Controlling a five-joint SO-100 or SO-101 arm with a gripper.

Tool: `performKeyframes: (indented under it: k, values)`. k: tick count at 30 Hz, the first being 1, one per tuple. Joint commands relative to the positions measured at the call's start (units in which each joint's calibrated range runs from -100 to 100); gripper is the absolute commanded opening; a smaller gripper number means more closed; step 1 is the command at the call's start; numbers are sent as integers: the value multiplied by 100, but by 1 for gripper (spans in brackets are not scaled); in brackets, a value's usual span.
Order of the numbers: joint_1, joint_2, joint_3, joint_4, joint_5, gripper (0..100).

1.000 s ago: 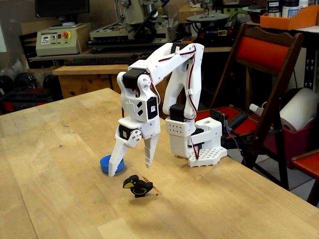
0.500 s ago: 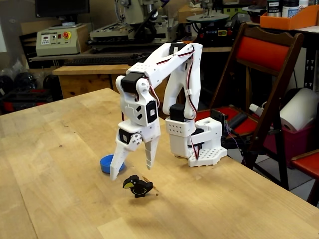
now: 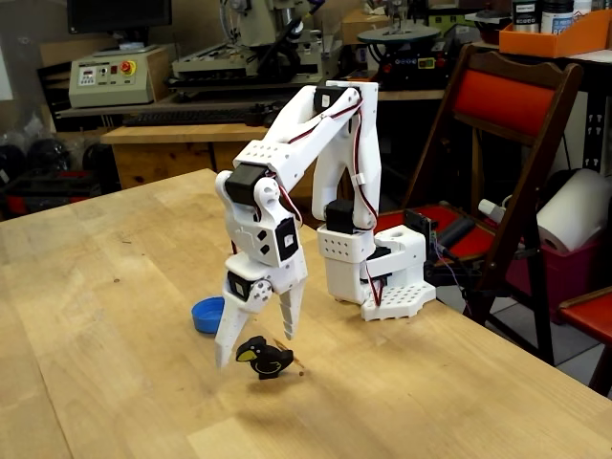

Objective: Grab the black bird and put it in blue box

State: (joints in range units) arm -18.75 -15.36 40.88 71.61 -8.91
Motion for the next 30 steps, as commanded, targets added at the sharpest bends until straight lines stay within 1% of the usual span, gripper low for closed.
performKeyframes:
  k: [1,17,26,30]
  values:
    - [61,-42,-53,1,5,42]
    - [68,-17,-35,-15,20,42]
    - [68,822,-88,-15,-5,42]
    - [68,899,-115,-15,20,42]
